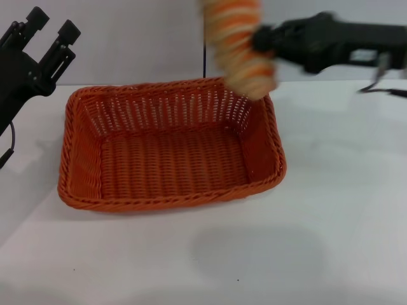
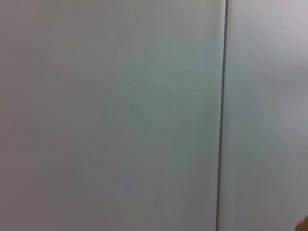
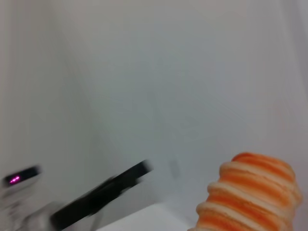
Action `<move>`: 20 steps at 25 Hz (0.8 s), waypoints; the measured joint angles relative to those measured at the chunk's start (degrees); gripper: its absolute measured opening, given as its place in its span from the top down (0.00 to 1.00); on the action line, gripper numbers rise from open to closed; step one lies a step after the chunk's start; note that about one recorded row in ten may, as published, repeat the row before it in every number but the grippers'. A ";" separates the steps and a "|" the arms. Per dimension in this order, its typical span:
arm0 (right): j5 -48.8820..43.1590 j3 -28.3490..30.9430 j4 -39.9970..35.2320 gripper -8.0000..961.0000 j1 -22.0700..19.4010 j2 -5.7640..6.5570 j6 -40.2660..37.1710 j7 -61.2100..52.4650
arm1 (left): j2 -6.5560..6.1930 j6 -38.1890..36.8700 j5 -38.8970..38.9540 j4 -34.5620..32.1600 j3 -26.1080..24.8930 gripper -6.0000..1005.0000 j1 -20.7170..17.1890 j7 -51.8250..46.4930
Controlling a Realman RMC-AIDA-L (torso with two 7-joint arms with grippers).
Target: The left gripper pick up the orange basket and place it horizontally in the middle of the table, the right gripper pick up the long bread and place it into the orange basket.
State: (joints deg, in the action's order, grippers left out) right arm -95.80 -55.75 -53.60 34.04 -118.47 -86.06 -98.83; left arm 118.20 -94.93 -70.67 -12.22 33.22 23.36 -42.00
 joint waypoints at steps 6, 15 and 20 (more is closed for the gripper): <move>1.02 -6.59 8.69 0.82 4.62 -0.27 2.29 4.74 | 0.02 0.54 0.00 0.12 0.16 0.36 0.35 0.29; 1.06 -5.83 11.70 0.67 5.27 -0.17 4.14 4.91 | 0.01 1.57 0.00 0.07 0.18 0.36 0.98 0.39; 1.15 -4.56 11.15 0.57 4.41 -0.13 3.84 5.03 | 0.02 1.91 -0.05 0.14 0.18 0.36 1.62 0.45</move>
State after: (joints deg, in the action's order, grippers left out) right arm -94.64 -60.31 -42.45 38.45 -118.60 -82.23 -93.79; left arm 118.22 -93.03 -70.72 -12.07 33.40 24.99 -41.54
